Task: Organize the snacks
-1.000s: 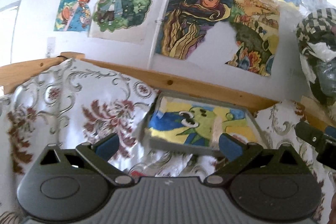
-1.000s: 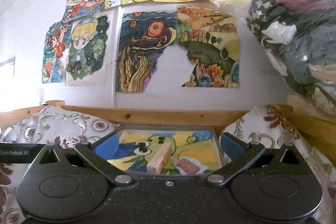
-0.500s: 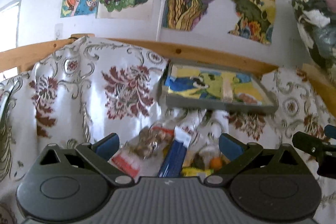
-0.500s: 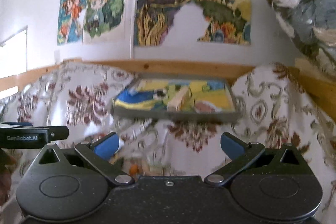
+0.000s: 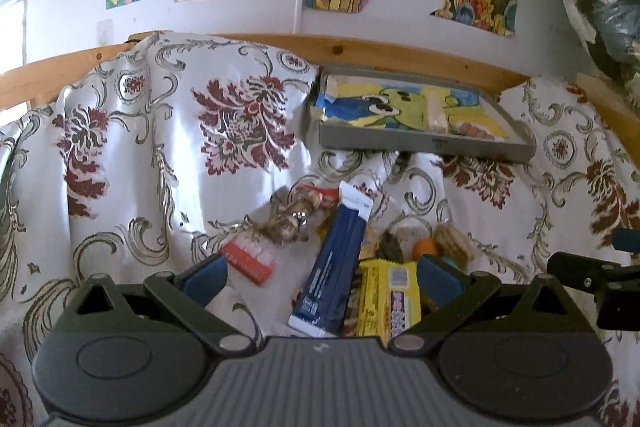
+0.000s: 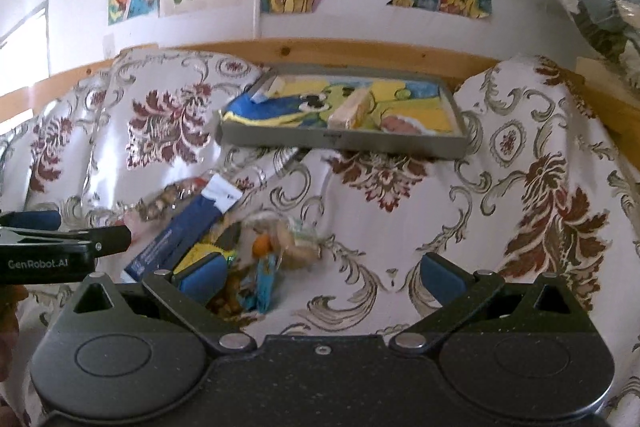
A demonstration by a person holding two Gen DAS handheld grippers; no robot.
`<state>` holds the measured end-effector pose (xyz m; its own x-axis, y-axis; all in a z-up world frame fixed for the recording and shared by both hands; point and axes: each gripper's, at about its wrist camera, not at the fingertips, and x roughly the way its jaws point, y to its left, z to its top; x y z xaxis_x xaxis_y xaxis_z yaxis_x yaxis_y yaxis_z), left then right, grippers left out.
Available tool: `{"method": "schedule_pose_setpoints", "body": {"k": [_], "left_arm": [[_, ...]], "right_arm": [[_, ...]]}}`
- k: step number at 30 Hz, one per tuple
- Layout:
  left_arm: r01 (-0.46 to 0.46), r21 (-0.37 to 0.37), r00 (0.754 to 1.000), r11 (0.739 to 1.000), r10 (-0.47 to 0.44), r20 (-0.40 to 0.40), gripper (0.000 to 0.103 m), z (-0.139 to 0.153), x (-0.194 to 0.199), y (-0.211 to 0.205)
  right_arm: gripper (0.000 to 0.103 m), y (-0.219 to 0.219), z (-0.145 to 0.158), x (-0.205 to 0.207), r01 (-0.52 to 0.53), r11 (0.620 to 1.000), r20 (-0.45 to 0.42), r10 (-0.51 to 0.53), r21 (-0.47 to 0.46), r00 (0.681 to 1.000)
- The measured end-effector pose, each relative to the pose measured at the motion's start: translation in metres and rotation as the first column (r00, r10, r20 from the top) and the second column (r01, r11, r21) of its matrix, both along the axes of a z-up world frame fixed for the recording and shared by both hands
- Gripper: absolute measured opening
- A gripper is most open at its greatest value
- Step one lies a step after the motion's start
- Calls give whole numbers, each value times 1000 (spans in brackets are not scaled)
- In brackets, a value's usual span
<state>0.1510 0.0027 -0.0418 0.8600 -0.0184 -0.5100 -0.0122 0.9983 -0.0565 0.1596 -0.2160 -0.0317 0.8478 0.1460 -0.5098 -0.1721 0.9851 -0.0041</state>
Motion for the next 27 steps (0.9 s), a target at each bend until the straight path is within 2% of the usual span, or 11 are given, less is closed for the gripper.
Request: {"method": "schedule_pose_setpoints", "body": {"k": [11, 27], "left_arm": [[8, 23, 998, 1000, -7, -69, 103, -14, 4, 0], [40, 39, 989, 998, -34, -142, 103, -24, 15, -1]], "right_arm": [[102, 5, -11, 10, 7, 999, -71, -10, -38, 997], [102, 13, -25, 23, -45, 994, -179, 27, -97, 984]]}}
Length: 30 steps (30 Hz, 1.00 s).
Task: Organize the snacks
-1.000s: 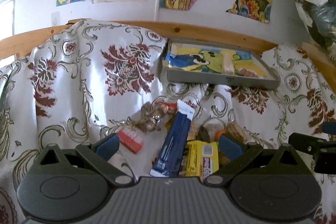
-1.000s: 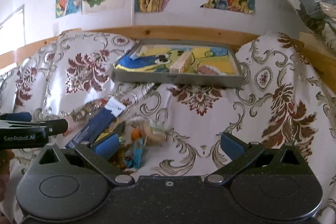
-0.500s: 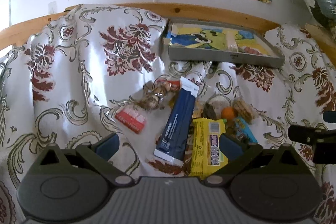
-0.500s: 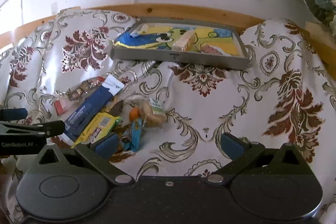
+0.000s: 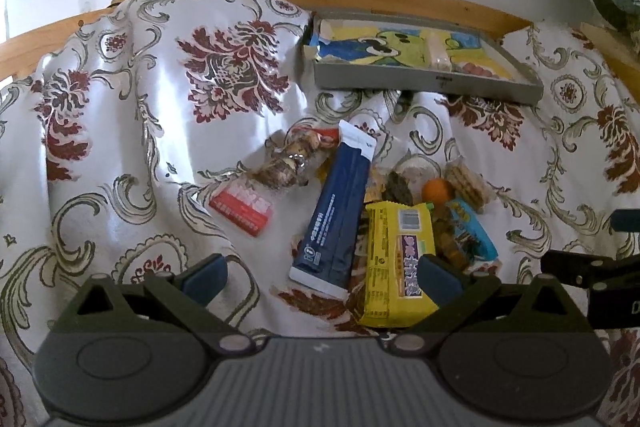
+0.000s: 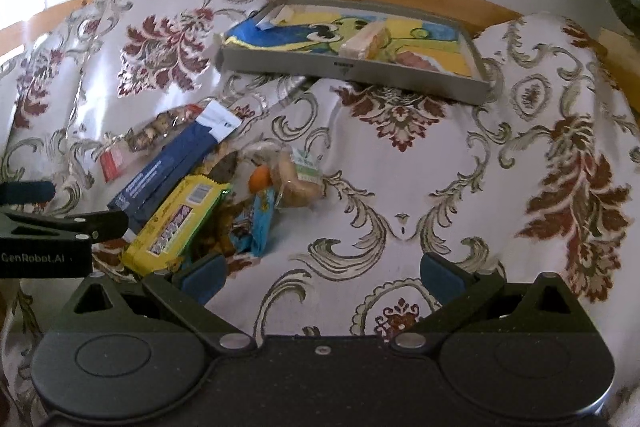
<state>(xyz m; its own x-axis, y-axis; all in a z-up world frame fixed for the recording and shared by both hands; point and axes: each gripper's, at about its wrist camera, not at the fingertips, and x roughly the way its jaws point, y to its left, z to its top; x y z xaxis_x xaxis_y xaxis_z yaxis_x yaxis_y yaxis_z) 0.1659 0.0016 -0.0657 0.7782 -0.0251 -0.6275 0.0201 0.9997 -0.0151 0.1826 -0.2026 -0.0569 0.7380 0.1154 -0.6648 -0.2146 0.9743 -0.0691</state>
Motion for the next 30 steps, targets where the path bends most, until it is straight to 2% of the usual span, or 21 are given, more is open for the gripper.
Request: {"method": "schedule_pose_setpoints", "body": {"k": [5, 13, 17, 21, 26, 30], "left_arm": [[11, 28, 1000, 1000, -10, -21, 103, -1, 5, -2], [28, 37, 998, 999, -26, -50, 103, -6, 8, -4], [32, 39, 998, 999, -30, -62, 103, -9, 10, -7], [45, 30, 997, 999, -43, -65, 103, -10, 12, -11], [35, 29, 998, 999, -33, -45, 100, -10, 13, -19], [-5, 16, 999, 1000, 6, -38, 99, -12, 16, -24]], "right_arm": [[102, 8, 1, 11, -94, 992, 25, 97, -79, 995], [102, 16, -5, 22, -244, 960, 41, 251, -139, 967], [102, 10, -6, 33, -277, 945, 63, 291, -173, 955], [102, -2, -9, 50, -289, 949, 45, 296, -126, 954], [100, -10, -11, 62, -316, 949, 18, 316, -2, 949], [94, -7, -11, 63, -330, 944, 17, 330, 8, 944]]}}
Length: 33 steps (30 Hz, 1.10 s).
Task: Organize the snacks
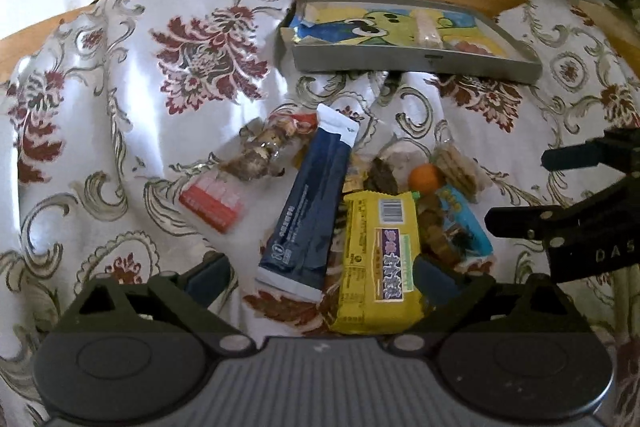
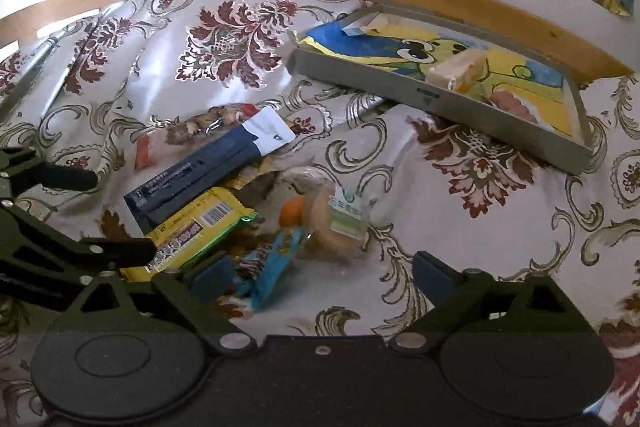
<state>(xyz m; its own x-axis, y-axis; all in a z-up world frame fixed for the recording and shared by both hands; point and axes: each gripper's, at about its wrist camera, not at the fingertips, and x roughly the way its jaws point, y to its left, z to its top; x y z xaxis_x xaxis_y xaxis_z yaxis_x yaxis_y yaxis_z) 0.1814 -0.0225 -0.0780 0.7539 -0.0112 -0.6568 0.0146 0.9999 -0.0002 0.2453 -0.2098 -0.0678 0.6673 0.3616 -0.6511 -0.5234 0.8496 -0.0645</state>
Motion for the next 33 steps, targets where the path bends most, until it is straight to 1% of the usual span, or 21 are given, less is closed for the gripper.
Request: {"method": "schedule_pose_setpoints", "body": {"k": [2, 7, 10, 12, 14, 16, 17, 18, 21, 23, 24, 25, 26, 29, 31, 33], "left_arm": [[-8, -7, 1000, 1000, 8, -6, 99, -2, 2, -2], [-1, 12, 1000, 1000, 0, 14, 98, -1, 1, -10], [49, 28, 998, 998, -49, 29, 96, 1, -2, -19], [80, 59, 995, 995, -83, 46, 96, 2, -7, -29], [122, 92, 992, 988, -125, 31, 96, -1, -6, -38], [131, 100, 991, 986, -132, 3, 95, -6, -2, -40], [130, 85, 992, 988, -129, -11, 94, -8, 0, -39], [133, 54, 991, 990, -131, -33, 93, -9, 4, -36], [126, -22, 988, 992, -127, -86, 86, -12, 12, -27], [103, -55, 990, 993, -108, -94, 79, -13, 17, -19], [94, -72, 990, 993, -101, -97, 78, -14, 20, -16], [84, -91, 990, 992, -94, -103, 73, -15, 22, -11], [76, -105, 990, 992, -88, -108, 69, -15, 24, -8], [70, -141, 989, 987, -87, -117, 62, -17, 30, -2], [66, -149, 989, 987, -84, -122, 59, -18, 32, -1], [60, -153, 989, 986, -80, -125, 57, -19, 33, -1]], "right_arm": [[92, -2, -1, 2, 2, 1000, -11, -2, 13, 1000], [88, -12, -8, 15, 21, 994, -111, -9, 111, 994], [88, -13, -11, 20, 27, 992, -130, -11, 122, 991], [88, -15, -12, 22, 31, 992, -131, -15, 120, 991], [88, -17, -13, 23, 34, 991, -141, -16, 131, 990], [87, -18, -14, 24, 32, 988, -155, -9, 149, 988], [87, -18, -14, 25, 30, 988, -160, -5, 154, 987], [86, -18, -15, 25, 27, 987, -164, 0, 160, 986], [80, -16, -17, 25, 15, 985, -174, 15, 171, 985], [73, -14, -19, 26, 3, 983, -185, 31, 183, 982], [71, -13, -20, 26, 1, 982, -194, 37, 191, 980], [68, -13, -21, 26, -1, 980, -204, 43, 200, 978], [65, -12, -23, 27, -1, 978, -213, 46, 207, 976], [57, -9, -31, 30, 16, 973, -250, 43, 231, 967], [54, -9, -35, 33, 18, 961, -278, 61, 274, 959], [52, -7, -36, 35, 10, 956, -284, 77, 293, 956]]}}
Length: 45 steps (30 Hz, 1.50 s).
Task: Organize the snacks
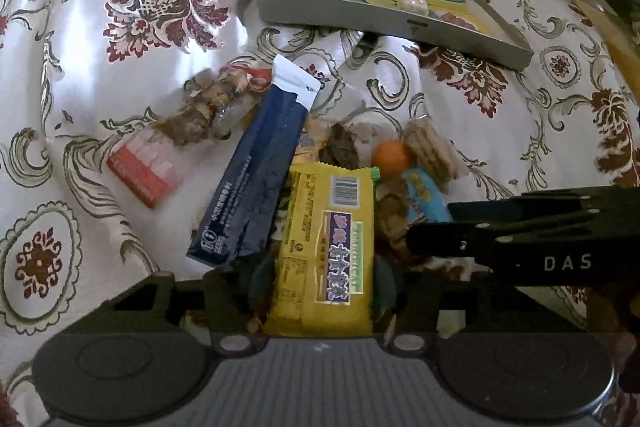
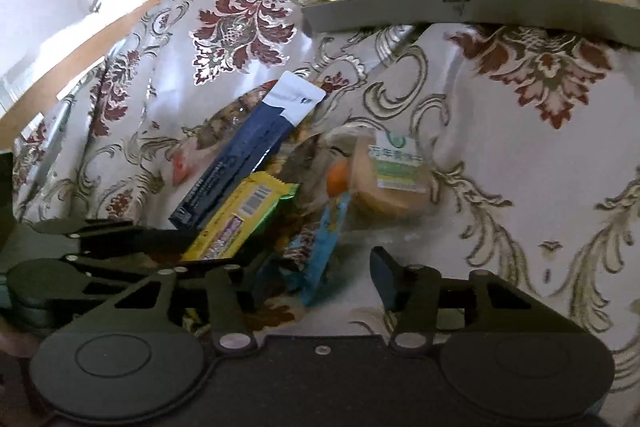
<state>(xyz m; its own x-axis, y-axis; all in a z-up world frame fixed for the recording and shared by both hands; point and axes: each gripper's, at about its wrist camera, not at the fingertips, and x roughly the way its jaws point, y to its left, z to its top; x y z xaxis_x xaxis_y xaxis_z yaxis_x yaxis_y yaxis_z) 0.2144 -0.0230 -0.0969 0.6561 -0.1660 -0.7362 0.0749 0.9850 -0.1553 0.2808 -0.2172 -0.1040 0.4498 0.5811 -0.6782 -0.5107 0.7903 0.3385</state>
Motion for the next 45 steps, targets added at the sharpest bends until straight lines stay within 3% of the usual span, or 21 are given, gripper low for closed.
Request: {"method": "schedule_pose_setpoints", "body": {"k": [7, 11, 20, 25, 31, 45], "left_arm": [[-46, -24, 999, 999, 46, -17, 54, -2, 4, 8], [-75, -38, 997, 996, 75, -20, 53, -2, 4, 9], [-132, -52, 991, 990, 131, -28, 52, 6, -7, 12], [-149, -65, 989, 987, 148, -10, 52, 15, -15, 12], [-140, -44, 990, 989, 139, -24, 52, 18, -22, 8], [-156, -79, 988, 985, 155, -9, 52, 36, -33, 4]], "right_arm": [[48, 10, -5, 4, -32, 999, 4, 32, 0, 999], [33, 15, -6, 2, -50, 999, -2, 50, 4, 999], [30, 30, 9, -18, -59, 991, 105, 72, -124, 992], [29, 39, 20, -40, -67, 967, 245, 128, -245, 961], [28, 46, 27, -61, -52, 935, 353, 183, -350, 918], [28, 51, 41, -92, -2, 886, 514, 270, -463, 814]]}}
